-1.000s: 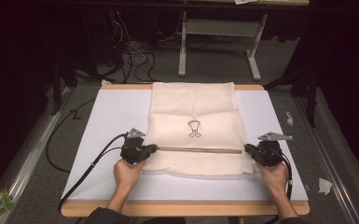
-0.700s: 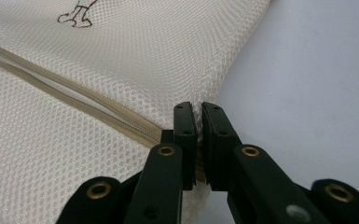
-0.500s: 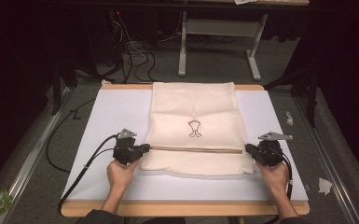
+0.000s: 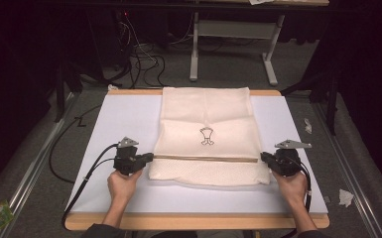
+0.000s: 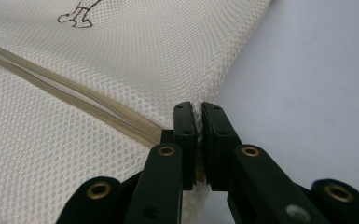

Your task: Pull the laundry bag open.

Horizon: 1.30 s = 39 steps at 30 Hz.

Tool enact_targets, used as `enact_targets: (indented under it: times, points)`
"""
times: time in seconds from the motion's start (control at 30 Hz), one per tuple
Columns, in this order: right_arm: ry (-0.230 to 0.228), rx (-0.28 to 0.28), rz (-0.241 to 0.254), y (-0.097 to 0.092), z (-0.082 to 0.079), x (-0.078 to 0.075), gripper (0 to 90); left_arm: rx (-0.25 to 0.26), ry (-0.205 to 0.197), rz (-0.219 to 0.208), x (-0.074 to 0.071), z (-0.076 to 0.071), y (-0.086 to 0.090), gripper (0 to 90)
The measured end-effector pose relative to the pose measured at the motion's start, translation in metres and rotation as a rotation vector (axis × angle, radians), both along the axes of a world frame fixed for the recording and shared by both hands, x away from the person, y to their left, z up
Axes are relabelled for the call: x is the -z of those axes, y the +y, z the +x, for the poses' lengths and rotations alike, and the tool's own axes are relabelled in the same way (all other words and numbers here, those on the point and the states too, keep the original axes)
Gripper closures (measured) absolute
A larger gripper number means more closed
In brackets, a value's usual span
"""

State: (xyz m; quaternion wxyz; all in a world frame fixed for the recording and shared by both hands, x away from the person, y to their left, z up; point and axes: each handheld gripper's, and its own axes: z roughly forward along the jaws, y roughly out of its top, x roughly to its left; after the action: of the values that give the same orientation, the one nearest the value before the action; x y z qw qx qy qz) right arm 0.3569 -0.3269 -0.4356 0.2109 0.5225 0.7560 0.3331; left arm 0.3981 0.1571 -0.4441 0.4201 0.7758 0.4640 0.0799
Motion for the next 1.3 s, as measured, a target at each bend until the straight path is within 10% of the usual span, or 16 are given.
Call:
enact_targets:
  times: [1.3]
  points:
    - [0.053, -0.007, 0.026, -0.004, 0.005, 0.010, 84.3, -0.022, 0.008, 0.061, 0.010, -0.002, 0.001, 86.5]
